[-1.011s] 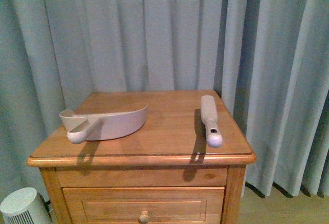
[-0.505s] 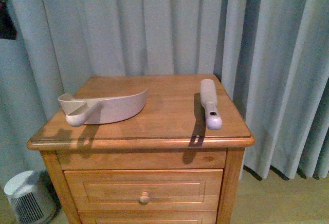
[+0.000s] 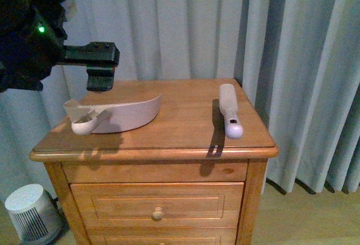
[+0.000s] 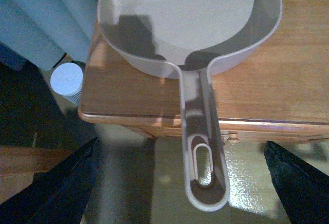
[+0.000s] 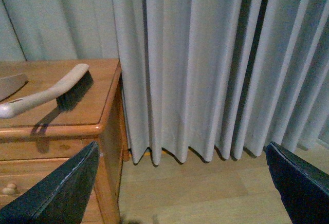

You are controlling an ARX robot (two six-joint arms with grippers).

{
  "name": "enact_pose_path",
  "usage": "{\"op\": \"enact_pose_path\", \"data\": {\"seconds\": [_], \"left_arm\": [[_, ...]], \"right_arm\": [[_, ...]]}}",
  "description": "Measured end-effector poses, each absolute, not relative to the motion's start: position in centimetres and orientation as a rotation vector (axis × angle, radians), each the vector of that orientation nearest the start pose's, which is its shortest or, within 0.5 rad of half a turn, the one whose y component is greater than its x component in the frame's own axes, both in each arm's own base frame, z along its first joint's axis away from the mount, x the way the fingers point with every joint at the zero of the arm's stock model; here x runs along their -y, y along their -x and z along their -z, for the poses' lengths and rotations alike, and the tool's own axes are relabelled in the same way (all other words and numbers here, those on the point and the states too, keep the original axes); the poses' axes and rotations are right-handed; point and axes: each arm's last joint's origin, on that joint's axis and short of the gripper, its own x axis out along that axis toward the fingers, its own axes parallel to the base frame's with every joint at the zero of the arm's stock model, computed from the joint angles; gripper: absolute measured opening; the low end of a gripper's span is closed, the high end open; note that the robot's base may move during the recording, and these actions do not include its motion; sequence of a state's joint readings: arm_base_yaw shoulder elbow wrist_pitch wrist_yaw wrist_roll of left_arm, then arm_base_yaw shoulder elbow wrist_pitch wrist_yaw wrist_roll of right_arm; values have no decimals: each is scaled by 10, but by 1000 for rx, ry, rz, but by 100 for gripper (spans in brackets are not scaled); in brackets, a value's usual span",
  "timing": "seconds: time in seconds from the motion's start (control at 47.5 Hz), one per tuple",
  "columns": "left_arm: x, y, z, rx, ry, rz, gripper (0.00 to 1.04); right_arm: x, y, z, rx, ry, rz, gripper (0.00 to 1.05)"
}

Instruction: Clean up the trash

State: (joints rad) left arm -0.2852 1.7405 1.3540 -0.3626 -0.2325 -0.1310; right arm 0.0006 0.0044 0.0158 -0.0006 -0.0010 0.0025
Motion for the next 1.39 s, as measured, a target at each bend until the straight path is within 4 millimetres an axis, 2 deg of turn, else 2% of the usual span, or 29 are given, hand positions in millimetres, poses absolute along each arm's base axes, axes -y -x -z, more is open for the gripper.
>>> {"op": "enact_pose_path", "data": {"seconds": [0.337,0.505,0.821,0.947,1.263,1.389], "left_arm": [[115,-395,-209,-811,-71,3,97],[118,-406,-194,-809,-101,2,97],[120,-414,-185,-810,-140,9,97],[120,-415,-185,-803,-160,5,74],[120,-415,-189,-764,-159,7,30],[121,-411,-195,-676,-171,28,29]], "right_arm": [[0,-97,-169,11,-2,-2,97],[0,-97,-169,11,-2,-2,97],[0,-97,-169,11,-2,-2,97],[0,-97,-169,11,-2,-2,97],[0,-97,-169,11,-2,-2,97],[0,-97,-169,11,-2,-2,97]]}}
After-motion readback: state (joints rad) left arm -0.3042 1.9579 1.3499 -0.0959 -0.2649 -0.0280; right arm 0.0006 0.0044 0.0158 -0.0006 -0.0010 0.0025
